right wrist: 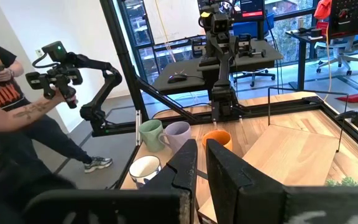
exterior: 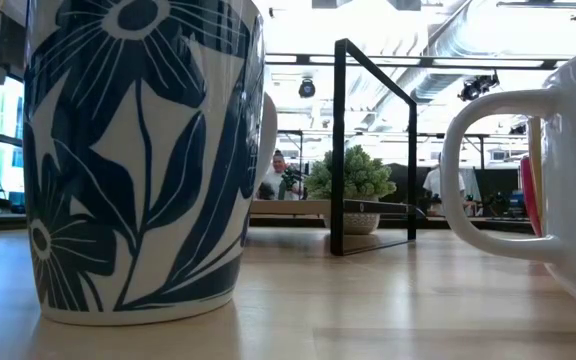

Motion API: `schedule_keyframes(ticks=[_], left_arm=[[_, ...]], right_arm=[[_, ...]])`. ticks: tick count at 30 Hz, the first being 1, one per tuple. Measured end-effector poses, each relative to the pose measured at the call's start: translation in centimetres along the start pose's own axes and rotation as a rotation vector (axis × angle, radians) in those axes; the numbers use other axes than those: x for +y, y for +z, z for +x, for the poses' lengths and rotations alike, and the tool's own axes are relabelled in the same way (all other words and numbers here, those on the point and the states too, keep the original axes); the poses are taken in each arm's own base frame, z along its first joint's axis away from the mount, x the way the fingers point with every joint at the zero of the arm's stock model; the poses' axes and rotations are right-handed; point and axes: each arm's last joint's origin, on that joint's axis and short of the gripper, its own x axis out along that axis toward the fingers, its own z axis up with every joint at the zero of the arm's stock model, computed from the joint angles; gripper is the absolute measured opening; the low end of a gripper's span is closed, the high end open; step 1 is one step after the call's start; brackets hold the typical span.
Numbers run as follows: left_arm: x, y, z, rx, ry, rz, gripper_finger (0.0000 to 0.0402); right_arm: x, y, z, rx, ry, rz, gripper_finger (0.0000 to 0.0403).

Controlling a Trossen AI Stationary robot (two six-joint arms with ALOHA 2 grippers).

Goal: Place coffee mugs
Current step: Put the orange mug on the shelf

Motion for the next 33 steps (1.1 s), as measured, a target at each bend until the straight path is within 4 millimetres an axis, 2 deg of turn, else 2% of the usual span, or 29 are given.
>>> schedule_keyframes(ticks=[5, 16, 27, 33], left_arm=[[-0.1, 0.7, 0.1, -0.067, -0.004, -0.022, 0.0131], [0.4, 1.3, 0.0, -0.149, 0.182, -0.053, 0.0131], [0.1, 1.9, 0.1, -0.192, 0.128, -0.072, 0.0131], [-0.1, 2.0, 0.4, -0.2, 0.094, -0.091, 0.0131]], right_arm=[[0.0, 0.0, 0.0, 0.0, 0.0, 0.0, 0.0024], [0.0, 0.1, 0.0, -0.009, 0.002, 0.003, 0.0024], [0.0, 0.0, 0.1, 0.005, -0.008, 0.06, 0.0024], [-0.3, -0.1, 0.8, 0.006, -0.104, 0.156, 0.0024]])
